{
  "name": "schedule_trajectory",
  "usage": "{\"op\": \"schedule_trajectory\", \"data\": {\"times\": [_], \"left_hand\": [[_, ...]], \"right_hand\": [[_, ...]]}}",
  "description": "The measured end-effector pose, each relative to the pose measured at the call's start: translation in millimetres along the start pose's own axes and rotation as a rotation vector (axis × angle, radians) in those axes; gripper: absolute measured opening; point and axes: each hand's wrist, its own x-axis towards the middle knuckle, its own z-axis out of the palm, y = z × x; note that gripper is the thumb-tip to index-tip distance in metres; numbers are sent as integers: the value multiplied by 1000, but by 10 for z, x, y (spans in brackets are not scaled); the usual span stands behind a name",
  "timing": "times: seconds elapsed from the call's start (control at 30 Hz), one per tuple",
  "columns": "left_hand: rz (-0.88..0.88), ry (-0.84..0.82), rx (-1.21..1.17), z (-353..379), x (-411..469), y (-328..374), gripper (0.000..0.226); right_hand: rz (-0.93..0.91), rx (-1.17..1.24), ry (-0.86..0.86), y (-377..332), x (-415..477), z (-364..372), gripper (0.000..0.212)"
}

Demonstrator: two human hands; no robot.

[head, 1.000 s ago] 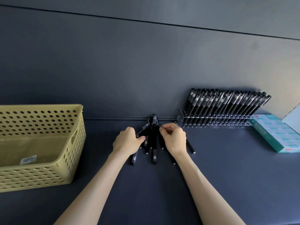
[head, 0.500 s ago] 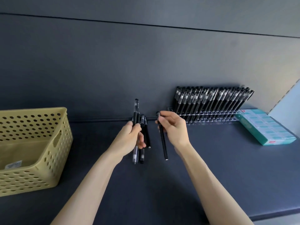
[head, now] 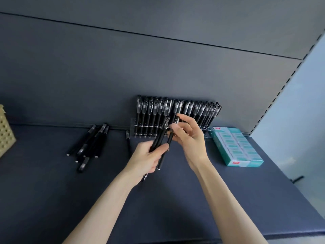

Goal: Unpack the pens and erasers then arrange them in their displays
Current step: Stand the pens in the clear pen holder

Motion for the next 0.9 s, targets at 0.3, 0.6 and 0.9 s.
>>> {"op": "schedule_trajectory", "data": {"times": [0.3, 0.6, 0.9], "left_hand": [[140, 269, 128, 276, 295, -114, 21], [185, 349, 164, 170, 393, -271, 28], [200, 323, 44, 161, 417, -252, 25]], "right_hand": [[-202, -207, 134, -162, 397, -374, 39], [-344, -357, 176, -54, 827, -159, 31], [-455, -537, 118, 69, 837, -147, 31]]}}
